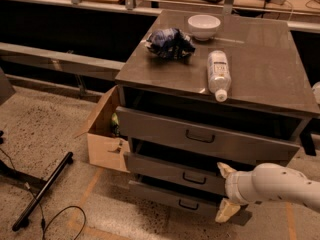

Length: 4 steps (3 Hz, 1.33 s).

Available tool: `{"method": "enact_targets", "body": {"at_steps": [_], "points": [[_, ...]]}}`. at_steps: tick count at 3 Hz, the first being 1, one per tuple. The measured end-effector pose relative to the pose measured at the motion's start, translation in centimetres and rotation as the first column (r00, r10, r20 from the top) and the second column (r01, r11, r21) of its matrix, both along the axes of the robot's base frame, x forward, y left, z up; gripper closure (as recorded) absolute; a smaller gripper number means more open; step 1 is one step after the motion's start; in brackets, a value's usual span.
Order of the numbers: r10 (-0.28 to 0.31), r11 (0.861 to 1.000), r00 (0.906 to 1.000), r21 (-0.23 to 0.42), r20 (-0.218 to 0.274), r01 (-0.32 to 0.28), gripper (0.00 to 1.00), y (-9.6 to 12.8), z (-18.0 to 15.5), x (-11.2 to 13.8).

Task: Open middle drawer

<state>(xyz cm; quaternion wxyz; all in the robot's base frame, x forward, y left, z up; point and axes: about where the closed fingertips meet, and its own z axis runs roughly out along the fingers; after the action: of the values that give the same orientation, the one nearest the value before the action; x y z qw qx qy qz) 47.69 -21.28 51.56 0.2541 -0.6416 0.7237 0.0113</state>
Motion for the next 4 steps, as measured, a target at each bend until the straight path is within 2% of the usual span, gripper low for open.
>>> {"method": "enact_targets", "body": {"at_steps": [2,3,4], "points": [[-0.013,1.0,0.9997,-0.012,-0.022,0.012,0.0,-0.4,-6.0,2.5],[-0.012,1.0,0.9996,-0.012,-0.026,0.012,0.17,-0.5,-7.5,3.3],[0.007,1.0,0.9997,0.004,-0.025,-0.007,0.41,-0.1,-7.9,3.9]]}}
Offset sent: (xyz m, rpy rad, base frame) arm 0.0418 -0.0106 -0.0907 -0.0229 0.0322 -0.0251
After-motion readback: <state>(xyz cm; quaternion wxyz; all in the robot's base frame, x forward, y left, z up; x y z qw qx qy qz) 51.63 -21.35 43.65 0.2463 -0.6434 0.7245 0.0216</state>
